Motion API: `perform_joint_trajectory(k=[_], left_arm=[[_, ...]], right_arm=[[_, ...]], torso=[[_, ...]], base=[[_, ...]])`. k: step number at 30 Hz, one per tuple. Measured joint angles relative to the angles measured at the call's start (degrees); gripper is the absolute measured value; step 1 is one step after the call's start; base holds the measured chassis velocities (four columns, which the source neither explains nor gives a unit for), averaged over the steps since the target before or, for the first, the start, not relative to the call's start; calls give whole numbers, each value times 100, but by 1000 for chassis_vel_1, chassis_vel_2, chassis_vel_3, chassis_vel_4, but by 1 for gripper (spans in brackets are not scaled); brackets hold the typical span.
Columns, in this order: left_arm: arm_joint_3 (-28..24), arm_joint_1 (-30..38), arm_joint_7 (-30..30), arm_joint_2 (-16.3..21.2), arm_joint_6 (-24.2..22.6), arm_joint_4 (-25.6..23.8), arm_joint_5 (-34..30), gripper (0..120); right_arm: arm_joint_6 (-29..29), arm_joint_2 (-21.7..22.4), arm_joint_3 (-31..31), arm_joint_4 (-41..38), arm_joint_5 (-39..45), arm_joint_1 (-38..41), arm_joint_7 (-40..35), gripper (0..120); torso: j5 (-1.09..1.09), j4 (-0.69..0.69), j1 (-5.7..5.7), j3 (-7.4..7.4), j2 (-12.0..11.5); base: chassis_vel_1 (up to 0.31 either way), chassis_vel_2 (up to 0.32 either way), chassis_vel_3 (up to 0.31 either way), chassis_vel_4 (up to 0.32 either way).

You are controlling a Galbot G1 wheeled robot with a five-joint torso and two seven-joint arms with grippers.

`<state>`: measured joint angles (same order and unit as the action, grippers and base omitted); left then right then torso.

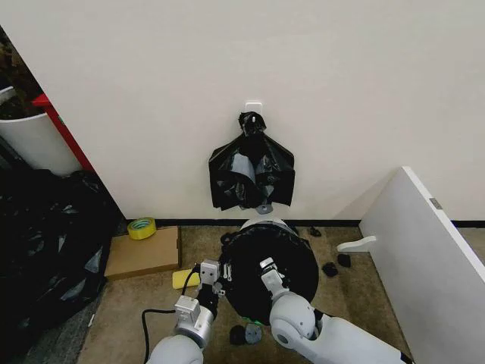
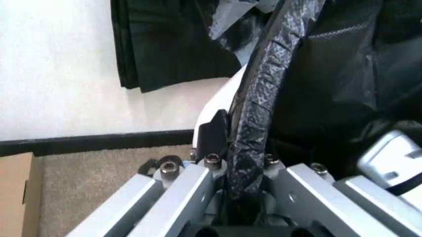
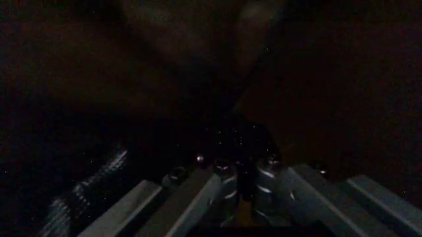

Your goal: Place the garbage bag over the trash bin.

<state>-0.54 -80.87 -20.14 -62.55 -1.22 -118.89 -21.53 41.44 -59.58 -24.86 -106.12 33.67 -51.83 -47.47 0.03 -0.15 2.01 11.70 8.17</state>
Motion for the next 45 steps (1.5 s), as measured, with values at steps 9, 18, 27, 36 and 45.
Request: perform_joint_trajectory(k=[9,18,27,36,45], left_arm=[[13,95,-7,-24,-10,121,-117,0],[24,112,-16,-49,-42,209,-204,0],[27,25,-21,-64,-100,144,-202,0],[32,-75,-26,-60,-118,40,-172,0],[24,-69,-16,-81,-119,44,-165,0]], right_arm=[[-284,519,284,-1148,39,-514,4,0],[-1483,484,441,-1094,-727,-608,760,0],[-1968,-150,285,-25,-1535,-116,794,0],[-1476,-456,227,743,-1809,233,164,0],[-1419,-464,294,968,-2233,212,28,0]], torso=[[0,-1,0,0,0],[0,0,0,0,0],[0,1,0,0,0],[-1,0,0,0,0],[1,0,0,0,0]], base=[[0,0,0,0],[0,0,0,0],[0,0,0,0],[0,0,0,0],[0,0,0,0]])
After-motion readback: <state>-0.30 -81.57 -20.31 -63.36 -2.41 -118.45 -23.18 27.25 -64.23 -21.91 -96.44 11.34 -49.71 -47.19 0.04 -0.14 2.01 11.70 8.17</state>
